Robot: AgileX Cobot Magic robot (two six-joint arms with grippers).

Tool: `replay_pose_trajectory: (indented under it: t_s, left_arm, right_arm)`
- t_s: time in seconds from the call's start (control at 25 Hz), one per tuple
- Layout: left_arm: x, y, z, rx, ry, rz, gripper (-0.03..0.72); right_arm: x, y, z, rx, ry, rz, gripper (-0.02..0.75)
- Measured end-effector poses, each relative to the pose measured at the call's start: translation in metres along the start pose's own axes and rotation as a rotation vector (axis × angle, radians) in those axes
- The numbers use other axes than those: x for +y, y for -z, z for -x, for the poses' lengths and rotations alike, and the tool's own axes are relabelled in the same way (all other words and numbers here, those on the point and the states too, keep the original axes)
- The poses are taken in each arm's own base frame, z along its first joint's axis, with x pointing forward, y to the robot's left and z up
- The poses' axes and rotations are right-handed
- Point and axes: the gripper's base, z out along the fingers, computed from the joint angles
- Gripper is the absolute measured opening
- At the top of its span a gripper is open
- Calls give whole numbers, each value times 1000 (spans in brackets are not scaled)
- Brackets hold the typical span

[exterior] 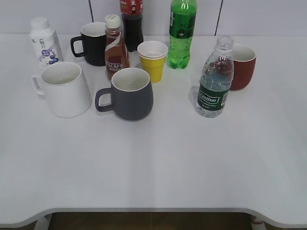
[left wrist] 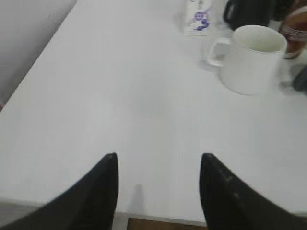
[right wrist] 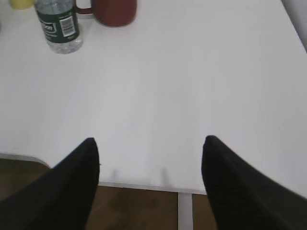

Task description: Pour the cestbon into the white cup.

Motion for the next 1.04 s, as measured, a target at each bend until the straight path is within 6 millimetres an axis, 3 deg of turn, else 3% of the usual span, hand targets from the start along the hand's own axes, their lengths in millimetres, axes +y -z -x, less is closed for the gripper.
replay_pose_trajectory:
  t_s: [1.04]
  left_arm:
    - [0, 0, 0, 3, -21, -43, 286]
  right_arm:
    - [0, 0, 0, 0, -3, -9, 503]
